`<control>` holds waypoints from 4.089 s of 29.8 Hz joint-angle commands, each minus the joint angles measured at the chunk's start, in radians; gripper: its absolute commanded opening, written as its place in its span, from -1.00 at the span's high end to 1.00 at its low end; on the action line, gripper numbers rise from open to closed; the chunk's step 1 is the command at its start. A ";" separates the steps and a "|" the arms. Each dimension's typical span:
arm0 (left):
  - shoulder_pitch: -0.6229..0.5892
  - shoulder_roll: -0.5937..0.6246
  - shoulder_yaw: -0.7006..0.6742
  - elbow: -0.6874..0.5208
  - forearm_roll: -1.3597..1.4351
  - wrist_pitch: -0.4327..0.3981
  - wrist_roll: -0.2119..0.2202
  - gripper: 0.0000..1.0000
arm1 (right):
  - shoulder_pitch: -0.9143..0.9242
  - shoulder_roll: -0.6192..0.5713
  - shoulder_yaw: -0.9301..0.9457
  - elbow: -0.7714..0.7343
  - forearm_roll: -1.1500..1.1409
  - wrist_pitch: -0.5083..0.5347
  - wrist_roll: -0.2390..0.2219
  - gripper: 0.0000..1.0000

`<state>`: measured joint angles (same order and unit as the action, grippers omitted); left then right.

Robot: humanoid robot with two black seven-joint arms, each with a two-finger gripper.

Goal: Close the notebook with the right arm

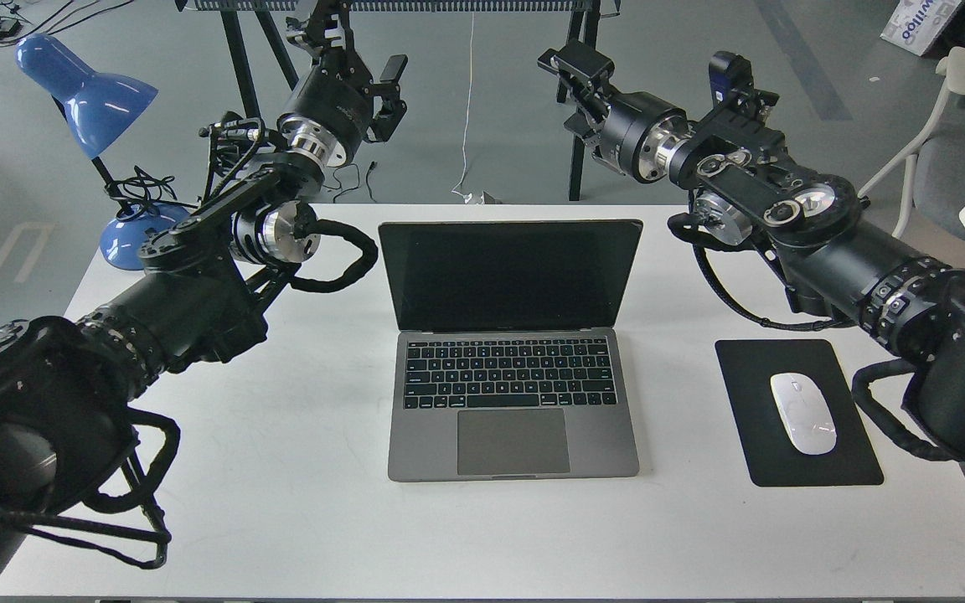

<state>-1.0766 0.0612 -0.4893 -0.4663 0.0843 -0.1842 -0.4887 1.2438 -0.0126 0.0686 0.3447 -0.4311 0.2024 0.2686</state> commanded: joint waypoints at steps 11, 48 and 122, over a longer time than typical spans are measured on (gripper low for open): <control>0.000 0.000 0.000 0.000 -0.003 0.000 0.000 -1.00 | -0.041 0.013 -0.059 -0.015 0.005 0.017 0.003 -1.00; 0.001 0.000 0.000 0.000 -0.005 0.000 0.000 -1.00 | -0.155 -0.251 -0.151 0.609 0.003 0.107 -0.002 -1.00; 0.001 0.000 0.000 0.000 -0.005 0.000 0.000 -1.00 | -0.346 -0.245 0.747 0.388 0.210 0.212 0.006 -1.00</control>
<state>-1.0753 0.0615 -0.4893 -0.4667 0.0797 -0.1841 -0.4887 0.9435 -0.2447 0.8103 0.6689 -0.2219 0.4155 0.2729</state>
